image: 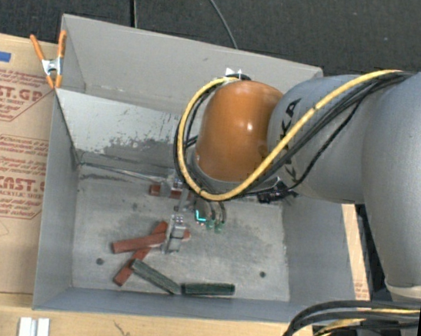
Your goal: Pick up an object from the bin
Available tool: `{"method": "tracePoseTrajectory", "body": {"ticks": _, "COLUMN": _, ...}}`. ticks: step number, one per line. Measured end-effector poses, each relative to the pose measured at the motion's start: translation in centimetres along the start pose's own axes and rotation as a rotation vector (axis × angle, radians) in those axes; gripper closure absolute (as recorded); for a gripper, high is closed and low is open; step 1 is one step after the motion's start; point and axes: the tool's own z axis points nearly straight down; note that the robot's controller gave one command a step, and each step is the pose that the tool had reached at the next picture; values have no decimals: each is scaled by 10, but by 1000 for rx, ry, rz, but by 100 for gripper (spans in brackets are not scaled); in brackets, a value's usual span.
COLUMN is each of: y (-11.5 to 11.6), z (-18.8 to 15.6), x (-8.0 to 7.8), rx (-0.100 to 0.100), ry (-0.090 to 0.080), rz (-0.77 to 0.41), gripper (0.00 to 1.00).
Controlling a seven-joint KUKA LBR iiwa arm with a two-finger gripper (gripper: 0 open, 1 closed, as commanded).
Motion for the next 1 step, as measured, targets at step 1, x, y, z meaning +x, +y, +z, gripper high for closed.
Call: {"method": "tracePoseTrajectory", "body": {"ticks": 1, "y": -1, "z": -4, "x": -2, "rx": -1, "ry": -8, "rz": 1, "gripper": 0}}
